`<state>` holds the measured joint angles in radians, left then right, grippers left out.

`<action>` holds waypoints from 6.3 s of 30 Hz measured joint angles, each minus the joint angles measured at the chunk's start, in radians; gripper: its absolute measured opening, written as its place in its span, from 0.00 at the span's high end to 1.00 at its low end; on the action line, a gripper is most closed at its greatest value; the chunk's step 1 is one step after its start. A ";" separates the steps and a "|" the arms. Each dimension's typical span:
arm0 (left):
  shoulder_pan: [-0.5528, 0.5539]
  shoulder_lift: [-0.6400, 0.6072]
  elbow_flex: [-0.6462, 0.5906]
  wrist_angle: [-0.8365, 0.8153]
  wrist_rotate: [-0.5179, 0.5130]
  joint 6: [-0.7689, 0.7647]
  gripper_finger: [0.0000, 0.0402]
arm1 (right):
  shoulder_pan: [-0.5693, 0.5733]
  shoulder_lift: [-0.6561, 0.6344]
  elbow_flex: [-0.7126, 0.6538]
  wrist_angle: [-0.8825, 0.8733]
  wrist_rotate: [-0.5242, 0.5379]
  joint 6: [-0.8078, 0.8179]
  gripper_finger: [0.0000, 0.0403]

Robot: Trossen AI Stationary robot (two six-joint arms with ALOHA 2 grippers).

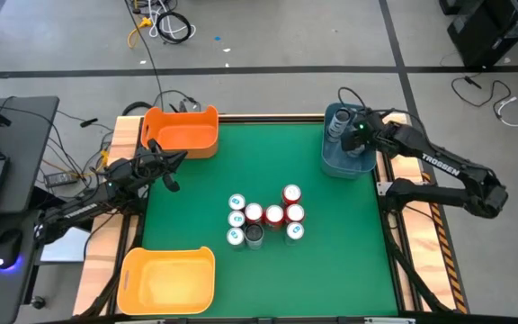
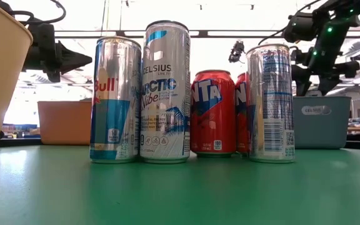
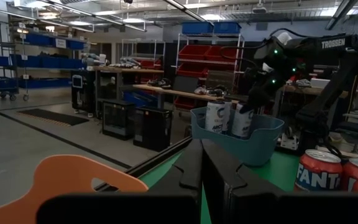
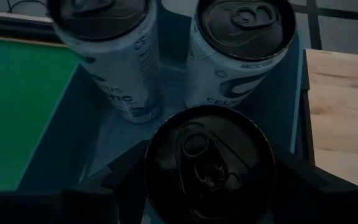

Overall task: Sort soda cans
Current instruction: Put the white-blue soda can into the blue bin

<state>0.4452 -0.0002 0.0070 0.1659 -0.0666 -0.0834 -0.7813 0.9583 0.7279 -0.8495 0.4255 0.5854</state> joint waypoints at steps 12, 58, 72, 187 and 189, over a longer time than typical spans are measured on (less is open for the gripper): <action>0.000 0.000 0.000 0.000 0.000 0.000 0.97 | -0.013 0.010 -0.014 -0.014 -0.002 -0.024 0.13; 0.000 0.000 0.000 0.000 0.000 0.000 0.97 | 0.741 0.119 0.233 0.361 -0.359 -0.147 0.53; 0.000 0.000 0.000 0.000 0.000 0.000 0.97 | 1.047 0.545 0.261 0.956 -0.398 -0.252 0.60; 0.000 0.000 0.000 0.000 0.011 0.000 0.97 | 0.443 0.084 -0.258 0.648 0.490 0.165 0.40; 0.000 0.000 0.000 0.000 0.011 0.000 0.97 | 0.442 0.085 -0.258 0.662 0.483 0.144 0.36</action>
<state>0.4453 0.0001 0.0067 0.1661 -0.0555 -0.0834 -0.3389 1.0429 0.4696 -0.1877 0.9083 0.7292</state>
